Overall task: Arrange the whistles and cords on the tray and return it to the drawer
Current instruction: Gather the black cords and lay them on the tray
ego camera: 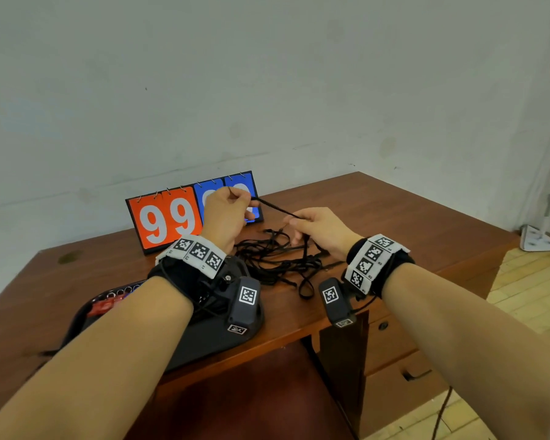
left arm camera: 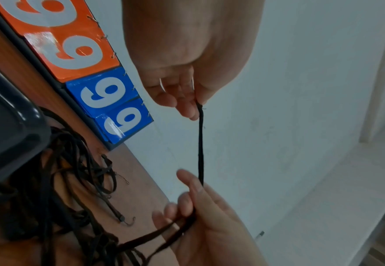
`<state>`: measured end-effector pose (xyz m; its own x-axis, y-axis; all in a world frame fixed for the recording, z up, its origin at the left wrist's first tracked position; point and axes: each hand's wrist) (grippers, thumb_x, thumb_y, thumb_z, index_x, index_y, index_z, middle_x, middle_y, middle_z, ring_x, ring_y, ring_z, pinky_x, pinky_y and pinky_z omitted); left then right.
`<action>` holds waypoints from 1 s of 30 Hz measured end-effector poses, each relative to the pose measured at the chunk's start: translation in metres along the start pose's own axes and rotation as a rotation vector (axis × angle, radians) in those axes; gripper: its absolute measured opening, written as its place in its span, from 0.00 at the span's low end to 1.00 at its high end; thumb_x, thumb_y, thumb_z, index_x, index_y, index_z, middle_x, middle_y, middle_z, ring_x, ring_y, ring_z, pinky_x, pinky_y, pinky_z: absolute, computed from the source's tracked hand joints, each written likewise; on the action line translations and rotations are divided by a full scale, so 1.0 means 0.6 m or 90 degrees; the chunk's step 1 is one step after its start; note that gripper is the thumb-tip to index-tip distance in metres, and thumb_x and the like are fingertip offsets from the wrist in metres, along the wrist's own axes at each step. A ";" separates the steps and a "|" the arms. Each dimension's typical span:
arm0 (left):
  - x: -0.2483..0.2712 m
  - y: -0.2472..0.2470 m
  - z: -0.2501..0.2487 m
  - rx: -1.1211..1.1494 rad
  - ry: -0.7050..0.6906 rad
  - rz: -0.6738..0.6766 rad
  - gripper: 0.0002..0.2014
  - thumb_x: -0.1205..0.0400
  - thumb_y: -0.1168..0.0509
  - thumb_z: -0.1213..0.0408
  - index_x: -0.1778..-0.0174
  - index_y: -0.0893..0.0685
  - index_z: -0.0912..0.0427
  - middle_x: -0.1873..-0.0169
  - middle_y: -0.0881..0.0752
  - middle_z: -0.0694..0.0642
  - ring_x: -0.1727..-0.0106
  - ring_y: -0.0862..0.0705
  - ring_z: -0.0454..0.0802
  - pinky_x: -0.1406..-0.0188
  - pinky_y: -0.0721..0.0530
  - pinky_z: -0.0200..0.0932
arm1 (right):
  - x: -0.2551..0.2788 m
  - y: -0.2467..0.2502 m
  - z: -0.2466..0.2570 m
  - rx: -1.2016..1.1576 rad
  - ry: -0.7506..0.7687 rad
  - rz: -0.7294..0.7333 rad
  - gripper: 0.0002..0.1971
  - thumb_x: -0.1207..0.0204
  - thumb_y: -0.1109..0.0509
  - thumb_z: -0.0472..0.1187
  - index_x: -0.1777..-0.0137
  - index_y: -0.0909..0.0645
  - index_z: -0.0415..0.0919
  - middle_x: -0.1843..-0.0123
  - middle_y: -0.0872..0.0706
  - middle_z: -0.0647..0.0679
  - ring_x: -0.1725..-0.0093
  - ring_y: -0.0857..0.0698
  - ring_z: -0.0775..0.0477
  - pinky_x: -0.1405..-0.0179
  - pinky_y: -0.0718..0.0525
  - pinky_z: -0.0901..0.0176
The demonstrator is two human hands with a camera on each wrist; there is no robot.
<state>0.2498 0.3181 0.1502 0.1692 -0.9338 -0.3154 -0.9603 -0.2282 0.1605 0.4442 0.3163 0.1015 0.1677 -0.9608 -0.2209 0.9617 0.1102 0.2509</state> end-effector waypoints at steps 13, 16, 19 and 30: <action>-0.022 0.110 0.049 0.024 0.054 -0.140 0.07 0.13 0.39 0.68 0.57 0.20 0.56 0.57 0.09 0.57 0.71 0.17 0.46 0.70 0.20 0.41 | 0.010 0.027 -0.032 -0.090 -0.099 -0.062 0.10 0.15 0.36 0.33 0.39 0.19 0.29 0.68 0.22 0.45 0.76 0.30 0.52 0.79 0.31 0.63; -0.024 0.123 0.053 0.026 0.063 -0.154 0.05 0.13 0.40 0.68 0.52 0.19 0.61 0.57 0.10 0.57 0.71 0.17 0.47 0.72 0.20 0.40 | 0.010 0.021 -0.030 -0.092 -0.105 -0.056 0.09 0.16 0.35 0.34 0.42 0.18 0.31 0.68 0.21 0.44 0.76 0.31 0.53 0.80 0.35 0.64; -0.024 0.135 0.056 0.022 0.068 -0.169 0.07 0.13 0.39 0.68 0.46 0.17 0.65 0.60 0.10 0.55 0.72 0.17 0.46 0.73 0.22 0.41 | 0.011 0.018 -0.030 -0.068 -0.105 -0.058 0.08 0.16 0.33 0.35 0.42 0.16 0.32 0.68 0.20 0.44 0.75 0.30 0.53 0.79 0.35 0.63; -0.022 0.208 0.072 0.037 0.102 -0.265 0.08 0.12 0.41 0.67 0.44 0.18 0.64 0.57 0.11 0.58 0.71 0.18 0.47 0.74 0.23 0.40 | 0.035 0.030 -0.032 -0.033 -0.124 -0.100 0.06 0.17 0.33 0.34 0.47 0.15 0.35 0.68 0.17 0.45 0.75 0.28 0.54 0.79 0.29 0.65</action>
<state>0.1181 0.3139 0.1338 0.5718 -0.7977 -0.1917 -0.8133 -0.5819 -0.0043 0.4694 0.3032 0.0834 -0.0242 -0.9975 -0.0658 0.9834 -0.0356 0.1778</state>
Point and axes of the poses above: each hand's wrist, its own x-axis away from the middle knuckle, its own y-axis out of the back of the hand, z = x × y
